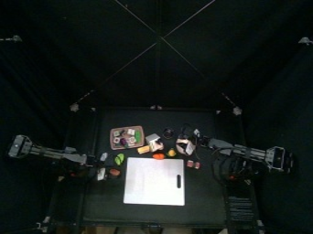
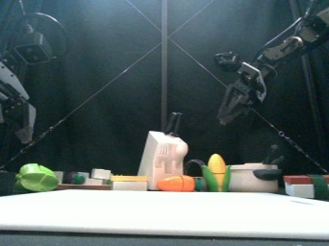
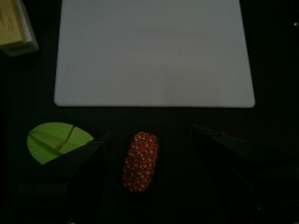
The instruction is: Grab salmon roe sushi
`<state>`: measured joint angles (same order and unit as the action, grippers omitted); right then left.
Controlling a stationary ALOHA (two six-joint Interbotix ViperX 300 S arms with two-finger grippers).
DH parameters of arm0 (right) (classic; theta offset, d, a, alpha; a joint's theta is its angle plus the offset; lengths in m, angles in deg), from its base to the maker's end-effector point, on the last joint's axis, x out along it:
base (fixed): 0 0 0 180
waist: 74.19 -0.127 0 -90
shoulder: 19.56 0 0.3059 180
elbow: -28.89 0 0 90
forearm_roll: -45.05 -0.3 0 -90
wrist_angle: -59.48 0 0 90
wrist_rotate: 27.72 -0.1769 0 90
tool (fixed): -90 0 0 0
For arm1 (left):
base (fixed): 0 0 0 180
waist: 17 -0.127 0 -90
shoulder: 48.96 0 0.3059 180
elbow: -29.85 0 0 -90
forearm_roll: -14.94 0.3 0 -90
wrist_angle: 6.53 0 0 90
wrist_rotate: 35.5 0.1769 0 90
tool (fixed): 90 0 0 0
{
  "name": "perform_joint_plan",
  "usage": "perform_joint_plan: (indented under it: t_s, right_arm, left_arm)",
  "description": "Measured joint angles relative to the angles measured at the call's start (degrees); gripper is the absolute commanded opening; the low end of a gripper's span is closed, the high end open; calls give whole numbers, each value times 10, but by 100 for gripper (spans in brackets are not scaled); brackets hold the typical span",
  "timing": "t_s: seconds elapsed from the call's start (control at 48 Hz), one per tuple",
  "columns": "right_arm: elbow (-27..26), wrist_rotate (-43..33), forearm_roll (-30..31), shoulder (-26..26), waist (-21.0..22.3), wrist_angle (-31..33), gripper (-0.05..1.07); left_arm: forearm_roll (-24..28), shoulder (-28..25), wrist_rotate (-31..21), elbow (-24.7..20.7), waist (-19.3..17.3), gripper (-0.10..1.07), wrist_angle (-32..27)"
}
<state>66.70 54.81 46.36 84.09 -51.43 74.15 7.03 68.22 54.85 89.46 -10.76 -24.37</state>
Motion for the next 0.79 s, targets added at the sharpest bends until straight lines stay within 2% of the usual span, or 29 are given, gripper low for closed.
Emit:
perform_joint_plan:
  t_s: [0.333,0.521,0.792]
  right_arm:
    - [-1,0,1,-11,-1,0,80]
    - [1,-1,1,-12,-1,1,80]
    - [5,0,1,-18,-4,0,80]
  left_arm:
    - [50,-116,0,-30,5,100,-12]
    - [64,-130,-2,-31,5,100,-12]
    - [23,-139,-1,-31,29,99,-13]
